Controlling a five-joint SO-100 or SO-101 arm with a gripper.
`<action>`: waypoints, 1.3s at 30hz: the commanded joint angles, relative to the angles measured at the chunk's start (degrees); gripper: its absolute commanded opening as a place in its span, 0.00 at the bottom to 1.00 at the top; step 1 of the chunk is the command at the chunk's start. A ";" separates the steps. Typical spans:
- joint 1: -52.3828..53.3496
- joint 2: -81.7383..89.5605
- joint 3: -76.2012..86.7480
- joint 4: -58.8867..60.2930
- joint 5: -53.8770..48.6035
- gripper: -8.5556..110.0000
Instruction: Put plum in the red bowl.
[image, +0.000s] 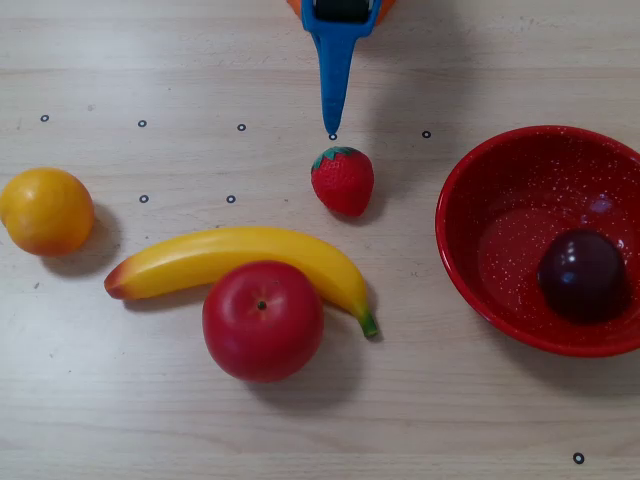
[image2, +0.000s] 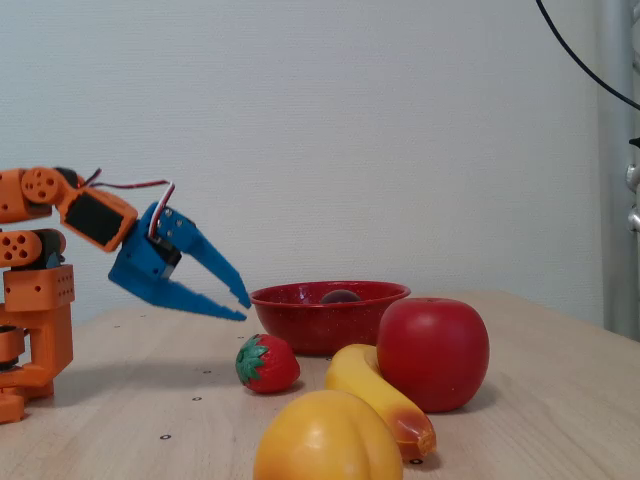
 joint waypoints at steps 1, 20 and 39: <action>-0.88 3.08 -0.70 -2.46 -2.02 0.07; 0.62 3.78 6.15 8.17 -11.78 0.07; 0.70 3.78 6.06 8.88 -11.87 0.07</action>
